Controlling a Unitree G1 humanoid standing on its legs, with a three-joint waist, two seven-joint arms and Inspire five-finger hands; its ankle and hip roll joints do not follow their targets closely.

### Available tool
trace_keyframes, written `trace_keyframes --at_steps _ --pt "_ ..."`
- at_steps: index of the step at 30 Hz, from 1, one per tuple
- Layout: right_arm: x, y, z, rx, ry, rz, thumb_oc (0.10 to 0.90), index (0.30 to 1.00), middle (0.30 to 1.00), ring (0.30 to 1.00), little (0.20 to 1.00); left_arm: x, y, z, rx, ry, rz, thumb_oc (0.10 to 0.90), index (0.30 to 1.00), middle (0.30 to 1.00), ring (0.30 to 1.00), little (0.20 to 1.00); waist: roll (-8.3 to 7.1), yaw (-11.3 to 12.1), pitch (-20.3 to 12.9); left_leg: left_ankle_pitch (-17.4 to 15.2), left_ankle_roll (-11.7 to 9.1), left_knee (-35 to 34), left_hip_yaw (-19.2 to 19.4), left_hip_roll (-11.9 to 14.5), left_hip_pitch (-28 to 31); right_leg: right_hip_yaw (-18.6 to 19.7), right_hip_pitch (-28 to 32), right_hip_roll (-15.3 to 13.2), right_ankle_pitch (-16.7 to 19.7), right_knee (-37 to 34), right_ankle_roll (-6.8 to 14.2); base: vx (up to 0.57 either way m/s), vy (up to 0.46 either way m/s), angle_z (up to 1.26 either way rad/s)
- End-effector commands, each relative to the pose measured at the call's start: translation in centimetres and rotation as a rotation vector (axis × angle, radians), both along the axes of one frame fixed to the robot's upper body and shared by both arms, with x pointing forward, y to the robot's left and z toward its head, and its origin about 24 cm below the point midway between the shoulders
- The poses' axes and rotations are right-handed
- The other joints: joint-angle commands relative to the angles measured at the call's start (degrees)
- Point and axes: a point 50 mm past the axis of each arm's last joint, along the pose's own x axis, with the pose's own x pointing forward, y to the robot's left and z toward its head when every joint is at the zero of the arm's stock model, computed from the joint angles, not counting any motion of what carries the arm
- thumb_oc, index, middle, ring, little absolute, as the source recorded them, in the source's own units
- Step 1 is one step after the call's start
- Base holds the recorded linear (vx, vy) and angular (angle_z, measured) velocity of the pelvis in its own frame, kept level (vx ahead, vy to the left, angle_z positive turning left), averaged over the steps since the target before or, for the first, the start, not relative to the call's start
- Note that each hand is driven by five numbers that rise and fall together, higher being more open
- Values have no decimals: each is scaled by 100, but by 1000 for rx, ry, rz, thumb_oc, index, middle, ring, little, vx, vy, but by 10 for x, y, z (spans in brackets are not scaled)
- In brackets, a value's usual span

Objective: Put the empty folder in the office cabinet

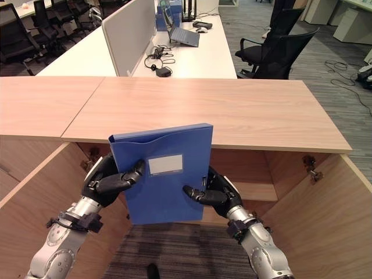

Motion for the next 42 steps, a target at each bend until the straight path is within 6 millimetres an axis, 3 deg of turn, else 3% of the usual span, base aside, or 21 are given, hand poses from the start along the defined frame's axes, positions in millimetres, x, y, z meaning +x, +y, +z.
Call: trace_keyframes --at_steps 1,26,27,28,42 --pt "34 40 58 104 -288 168 800 900 900 900 900 13 -33 49 -67 -280 -218 400 300 300 300 300 -97 -37 -200 -1132 -403 -15 -247 178 1001 514 -204 -7 -354 -8 123 0 0 0" --pt "37 61 26 -9 -131 342 800 900 900 900 900 4 -75 71 -99 -327 -577 400 300 300 300 300 -140 -17 -173 -1119 -384 -15 -298 145 970 489 -218 -12 -290 -8 147 0 0 0" --pt "37 62 27 -2 -132 340 455 382 382 382 382 5 -75 71 -102 -327 -573 400 300 300 300 300 -140 -17 -171 -1120 -383 -15 -301 143 970 491 -219 -13 -289 -8 147 0 0 0" --pt "37 63 27 9 -133 340 400 300 300 300 300 5 -75 72 -108 -328 -568 400 300 300 300 300 -139 -16 -173 -1121 -382 -15 -305 139 969 494 -222 -11 -291 -8 145 0 0 0" --pt "33 76 41 160 -189 324 400 300 300 300 300 8 -71 71 -190 -337 -458 400 300 300 300 300 -129 -25 -207 -1127 -365 -15 -341 121 978 497 -207 -12 -293 -8 127 0 0 0"
